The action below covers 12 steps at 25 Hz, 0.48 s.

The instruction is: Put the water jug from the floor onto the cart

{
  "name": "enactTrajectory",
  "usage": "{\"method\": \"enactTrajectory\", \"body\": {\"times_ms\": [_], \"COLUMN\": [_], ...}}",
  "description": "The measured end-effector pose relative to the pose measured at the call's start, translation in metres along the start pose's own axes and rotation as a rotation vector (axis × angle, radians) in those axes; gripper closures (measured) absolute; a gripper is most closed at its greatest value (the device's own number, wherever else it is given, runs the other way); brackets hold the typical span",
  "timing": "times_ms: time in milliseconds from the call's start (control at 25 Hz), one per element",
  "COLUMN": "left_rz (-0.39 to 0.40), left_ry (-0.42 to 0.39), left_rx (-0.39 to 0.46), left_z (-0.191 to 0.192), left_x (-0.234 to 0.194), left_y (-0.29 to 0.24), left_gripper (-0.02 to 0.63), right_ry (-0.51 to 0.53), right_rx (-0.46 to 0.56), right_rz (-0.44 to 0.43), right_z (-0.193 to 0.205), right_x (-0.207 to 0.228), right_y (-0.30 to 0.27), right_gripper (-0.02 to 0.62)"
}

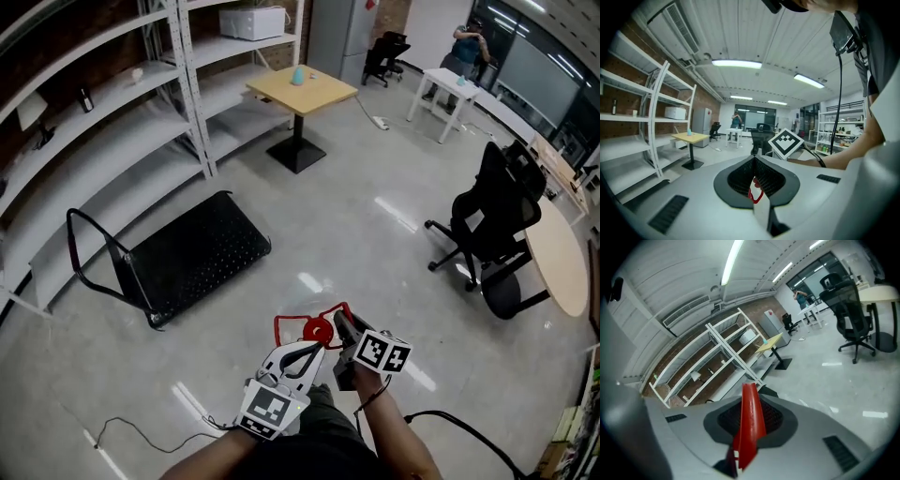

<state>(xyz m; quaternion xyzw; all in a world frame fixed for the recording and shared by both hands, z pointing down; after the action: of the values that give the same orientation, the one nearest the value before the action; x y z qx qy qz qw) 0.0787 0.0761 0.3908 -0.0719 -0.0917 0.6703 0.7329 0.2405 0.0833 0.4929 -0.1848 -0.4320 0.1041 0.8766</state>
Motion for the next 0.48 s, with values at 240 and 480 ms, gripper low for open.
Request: {"method": "enactTrajectory", "body": {"times_ms": [240,480], "left_rz": [-0.192,-0.360], "left_ry": [0.081,0.110], "left_rx": [-0.065,-0.080], "left_z": [0.006,-0.005], "left_x": [-0.093,-0.181], "left_y": [-0.027,-0.054], "left_gripper": [0.606,0.606], "right_ry": [0.021,0.103], "right_rx": [-0.183,-0.326], "right_rz": [-0.098,-0.209], "right_z": [-0.020,-0.050], "right_x": [-0.030,-0.071], "right_y": [-0.115,-0.227], "right_gripper": [0.537,0.541]}}
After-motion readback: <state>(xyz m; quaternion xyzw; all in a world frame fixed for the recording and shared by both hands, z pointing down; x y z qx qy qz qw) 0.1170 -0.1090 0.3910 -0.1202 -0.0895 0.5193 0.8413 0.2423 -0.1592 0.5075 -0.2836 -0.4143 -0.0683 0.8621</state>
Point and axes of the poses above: the fingertips, and each gripper's own axes: y backward along the fingers, x to its right, z out of its underside, the point moved 6 cm from there along y, backward along the fingers, and after that the axes turned 7 degrees about -y, right-handed, at the moved point
